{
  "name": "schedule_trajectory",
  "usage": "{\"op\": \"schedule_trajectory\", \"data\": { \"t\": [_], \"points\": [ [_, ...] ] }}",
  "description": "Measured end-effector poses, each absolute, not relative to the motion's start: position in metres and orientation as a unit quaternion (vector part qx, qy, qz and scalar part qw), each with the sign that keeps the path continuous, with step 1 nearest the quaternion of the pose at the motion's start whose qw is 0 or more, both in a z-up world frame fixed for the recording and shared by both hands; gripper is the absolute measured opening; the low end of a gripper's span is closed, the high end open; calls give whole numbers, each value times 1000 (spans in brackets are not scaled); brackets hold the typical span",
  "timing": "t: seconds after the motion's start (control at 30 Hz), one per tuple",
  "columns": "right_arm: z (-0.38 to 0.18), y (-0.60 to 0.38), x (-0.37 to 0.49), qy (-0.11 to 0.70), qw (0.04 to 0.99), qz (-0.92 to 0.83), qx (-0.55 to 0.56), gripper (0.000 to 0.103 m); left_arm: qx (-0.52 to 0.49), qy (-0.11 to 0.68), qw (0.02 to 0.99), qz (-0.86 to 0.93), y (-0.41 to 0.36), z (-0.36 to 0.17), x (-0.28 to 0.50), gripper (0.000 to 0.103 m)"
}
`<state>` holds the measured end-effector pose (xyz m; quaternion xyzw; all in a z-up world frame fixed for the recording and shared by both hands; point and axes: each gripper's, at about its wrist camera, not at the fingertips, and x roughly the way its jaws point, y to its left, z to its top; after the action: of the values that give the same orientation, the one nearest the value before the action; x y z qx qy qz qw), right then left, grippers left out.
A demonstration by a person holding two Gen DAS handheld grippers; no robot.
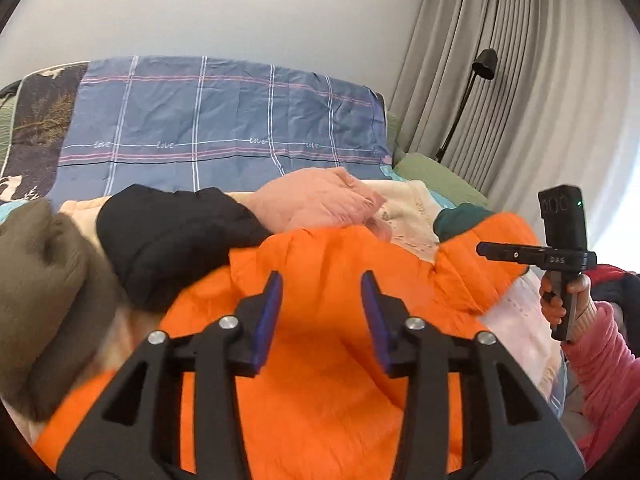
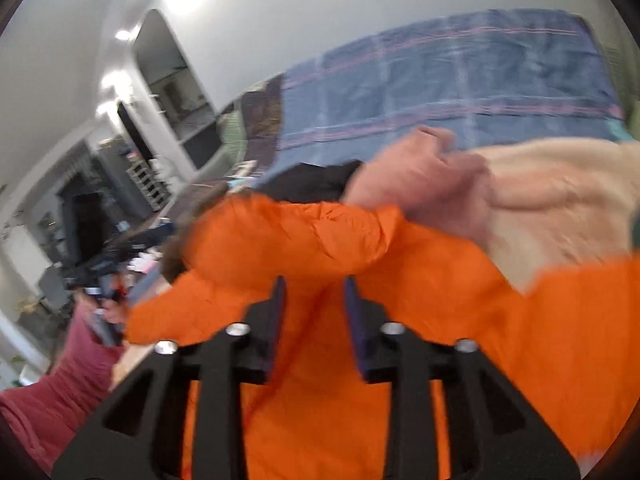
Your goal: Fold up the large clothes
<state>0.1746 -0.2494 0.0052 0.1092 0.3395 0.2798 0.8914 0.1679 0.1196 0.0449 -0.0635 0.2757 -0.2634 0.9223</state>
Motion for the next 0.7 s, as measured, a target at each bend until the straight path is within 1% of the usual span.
{"op": "schedule_trajectory", "data": {
  "t": [0.03,0.1,0.2,0.27,0.37,0.43,0.47,0.5,0.57,0.6,0.63,0.67,0.7],
  "points": [
    [6,-247,166,342,895,266,104,34,-65,273,924,-262,122,45,162,46],
    [6,-233,159,341,895,269,103,34,-65,276,926,-248,123,45,157,46],
    [-7,-195,165,357,883,285,104,34,-63,310,918,-240,102,26,168,46],
    [-21,-172,168,373,875,291,100,34,-51,347,904,-243,76,2,176,44],
    [-61,-136,187,401,874,262,84,34,8,392,896,-209,39,-45,194,44],
    [-100,-126,211,432,871,215,97,34,49,436,885,-156,18,-89,217,46],
    [-116,-125,221,446,870,189,90,34,54,447,881,-145,15,-101,222,49],
    [-144,-125,234,468,865,159,85,33,51,455,879,-133,15,-115,229,49],
    [-153,-134,233,451,867,168,124,32,36,450,882,-134,18,-117,228,49],
    [-148,-136,229,451,866,172,129,34,28,447,884,-138,23,-110,222,48],
    [-143,-137,226,454,865,172,124,34,22,443,885,-142,28,-104,217,54],
    [-136,-138,222,457,865,172,114,34,11,433,889,-147,39,-93,204,64],
    [-128,-140,218,454,868,172,107,35,2,422,894,-150,49,-84,194,69]
  ]
}}
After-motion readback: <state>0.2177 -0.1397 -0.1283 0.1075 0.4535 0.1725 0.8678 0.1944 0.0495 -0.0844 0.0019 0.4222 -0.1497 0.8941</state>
